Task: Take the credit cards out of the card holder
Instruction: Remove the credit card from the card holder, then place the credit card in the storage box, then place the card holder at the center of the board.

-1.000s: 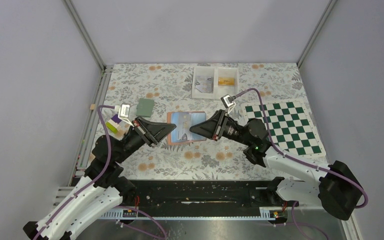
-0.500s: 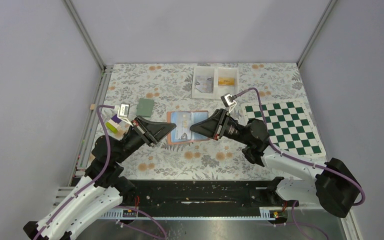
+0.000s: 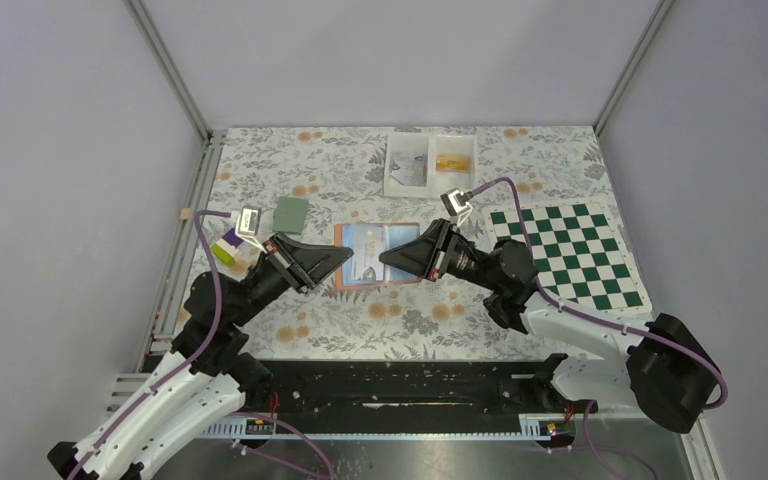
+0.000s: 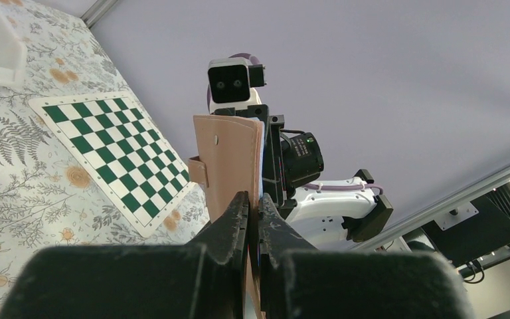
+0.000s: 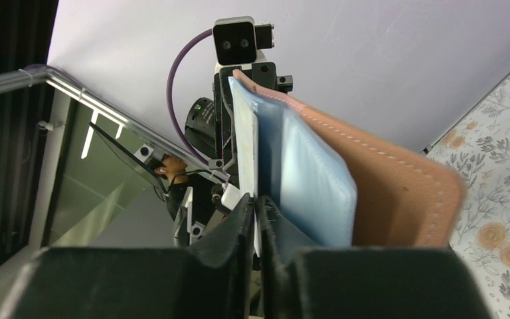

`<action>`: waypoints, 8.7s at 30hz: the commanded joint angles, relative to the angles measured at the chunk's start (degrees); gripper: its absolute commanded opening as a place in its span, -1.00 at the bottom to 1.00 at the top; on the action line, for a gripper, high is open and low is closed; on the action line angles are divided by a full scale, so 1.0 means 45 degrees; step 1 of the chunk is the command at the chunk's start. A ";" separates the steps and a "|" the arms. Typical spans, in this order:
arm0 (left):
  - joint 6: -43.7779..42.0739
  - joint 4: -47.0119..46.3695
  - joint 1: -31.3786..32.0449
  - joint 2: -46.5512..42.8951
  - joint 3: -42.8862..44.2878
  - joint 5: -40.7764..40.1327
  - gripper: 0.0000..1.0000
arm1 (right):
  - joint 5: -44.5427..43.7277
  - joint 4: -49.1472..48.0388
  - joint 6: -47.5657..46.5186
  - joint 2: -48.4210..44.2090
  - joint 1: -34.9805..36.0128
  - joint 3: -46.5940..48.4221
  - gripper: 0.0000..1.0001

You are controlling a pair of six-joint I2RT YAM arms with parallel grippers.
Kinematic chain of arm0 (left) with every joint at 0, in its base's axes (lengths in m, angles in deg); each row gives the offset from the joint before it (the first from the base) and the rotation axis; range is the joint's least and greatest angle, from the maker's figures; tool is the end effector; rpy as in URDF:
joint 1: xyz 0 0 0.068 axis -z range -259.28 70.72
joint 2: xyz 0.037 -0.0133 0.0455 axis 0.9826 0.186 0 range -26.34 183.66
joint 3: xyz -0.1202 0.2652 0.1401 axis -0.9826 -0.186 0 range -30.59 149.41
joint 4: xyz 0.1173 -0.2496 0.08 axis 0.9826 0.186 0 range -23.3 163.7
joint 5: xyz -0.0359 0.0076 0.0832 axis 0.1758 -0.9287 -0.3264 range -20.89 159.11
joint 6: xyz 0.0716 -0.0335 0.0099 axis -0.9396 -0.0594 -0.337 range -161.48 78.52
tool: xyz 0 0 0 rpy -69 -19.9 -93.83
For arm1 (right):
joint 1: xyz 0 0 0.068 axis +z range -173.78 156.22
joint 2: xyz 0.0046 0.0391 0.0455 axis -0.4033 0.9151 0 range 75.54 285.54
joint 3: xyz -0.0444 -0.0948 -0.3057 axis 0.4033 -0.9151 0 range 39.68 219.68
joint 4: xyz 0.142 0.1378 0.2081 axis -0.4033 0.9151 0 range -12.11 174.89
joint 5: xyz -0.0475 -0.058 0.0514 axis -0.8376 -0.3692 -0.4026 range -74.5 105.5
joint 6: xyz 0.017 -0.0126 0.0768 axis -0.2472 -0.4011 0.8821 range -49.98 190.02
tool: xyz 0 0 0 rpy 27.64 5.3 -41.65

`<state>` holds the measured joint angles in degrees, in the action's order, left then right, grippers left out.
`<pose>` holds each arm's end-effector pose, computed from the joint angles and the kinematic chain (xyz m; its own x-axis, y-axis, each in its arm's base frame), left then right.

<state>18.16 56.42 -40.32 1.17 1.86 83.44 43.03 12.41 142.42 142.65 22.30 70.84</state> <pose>0.0995 -0.1022 0.3795 -0.5828 -0.6039 -0.5438 0.5779 0.1625 -0.7998 0.1646 0.2165 0.3595 -0.7715 0.4175 -0.4801 -0.6032 -0.2400 0.7606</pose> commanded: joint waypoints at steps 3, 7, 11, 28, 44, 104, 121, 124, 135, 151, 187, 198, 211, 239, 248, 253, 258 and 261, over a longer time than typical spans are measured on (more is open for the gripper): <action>0.0154 -0.0986 -0.0062 0.0057 -0.0029 0.0248 -1.00 | 0.0073 -0.0981 0.0231 0.0199 -0.0063 0.0145 -1.00; 0.0059 -0.0703 -0.0101 -0.0018 0.0071 0.0149 -1.00 | 0.0047 -0.1169 0.0411 0.0139 -0.0282 -0.0134 -1.00; 0.0049 -0.0217 -0.0474 -0.0231 0.0219 0.0096 -1.00 | 0.0038 -0.0859 0.0440 -0.0398 -0.0725 -0.0678 -1.00; -0.0844 0.0863 -0.1337 0.0031 0.0919 0.0146 -1.00 | 0.0547 0.0822 0.0069 -0.1962 -0.1726 -0.1519 -1.00; -0.5766 0.5838 -0.1450 0.0421 0.2534 -0.3554 -1.00 | -0.3661 0.9768 -0.4489 -0.3735 -0.2824 0.0465 -1.00; -1.0323 0.7439 0.0825 -0.1848 0.1428 -0.6711 -1.00 | -1.3763 1.2145 0.4857 1.3835 -0.2718 1.3405 -1.00; -1.0342 0.7441 0.0825 -0.1786 0.1425 -0.6696 -1.00 | -1.2879 0.9609 0.4135 1.1774 -0.3595 0.9228 -1.00; -1.0347 0.7432 0.0827 -0.1765 0.1445 -0.6700 -1.00 | -1.2574 0.9320 0.3838 1.1493 -0.3700 0.8840 -1.00; -1.0362 0.7421 0.0832 -0.1665 0.1423 -0.6676 -1.00 | -1.1727 0.8508 0.3231 1.2207 -0.3782 1.0361 -1.00; -1.0343 0.7383 0.0830 -0.1572 0.1401 -0.6664 -1.00 | -1.2774 1.3216 0.5341 1.3401 -0.3654 1.3504 -1.00; -1.0342 0.7412 0.1062 -0.1903 0.1393 -0.6718 -1.00 | -1.2870 1.5084 0.2502 1.2225 -0.3667 1.3906 0.11; -1.0327 0.7427 0.1062 -0.2021 0.1422 -0.6674 -1.00 | -0.7538 0.8053 -0.2946 0.9306 -0.4354 0.9436 0.09; -0.9594 0.5985 0.1061 -0.1007 0.1525 -0.1114 -1.00 | 0.4561 0.6858 -0.7678 0.3025 -0.4151 0.4897 0.64; -0.1859 -0.3578 0.1590 0.8167 -0.0869 -0.1136 -1.00 | -0.7780 1.7303 -0.8053 -0.8865 -0.4167 0.0265 0.79; -0.1489 -0.3589 0.1801 1.0031 -0.1557 -0.2858 -0.69 | -0.8790 1.9568 -0.8182 -0.9877 -0.4167 0.0586 0.99; -0.1178 -0.2486 0.1791 0.9959 -0.1816 -0.3885 -0.33 | -0.7325 1.9121 -0.9005 -0.9730 -0.4168 0.0611 0.99; -0.1101 0.0683 0.1764 0.8663 -0.1034 -0.5460 -0.03 | -0.6995 1.9403 -0.9324 -0.9551 -0.4166 0.1209 0.99; -0.0883 0.4161 0.1597 0.7646 -0.0028 -0.7327 0.41 | -0.6544 1.9269 -0.9224 -0.9666 -0.4167 0.1257 0.99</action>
<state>12.98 59.09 -32.50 41.34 -5.02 62.41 10.51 99.80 102.42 99.70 3.57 73.66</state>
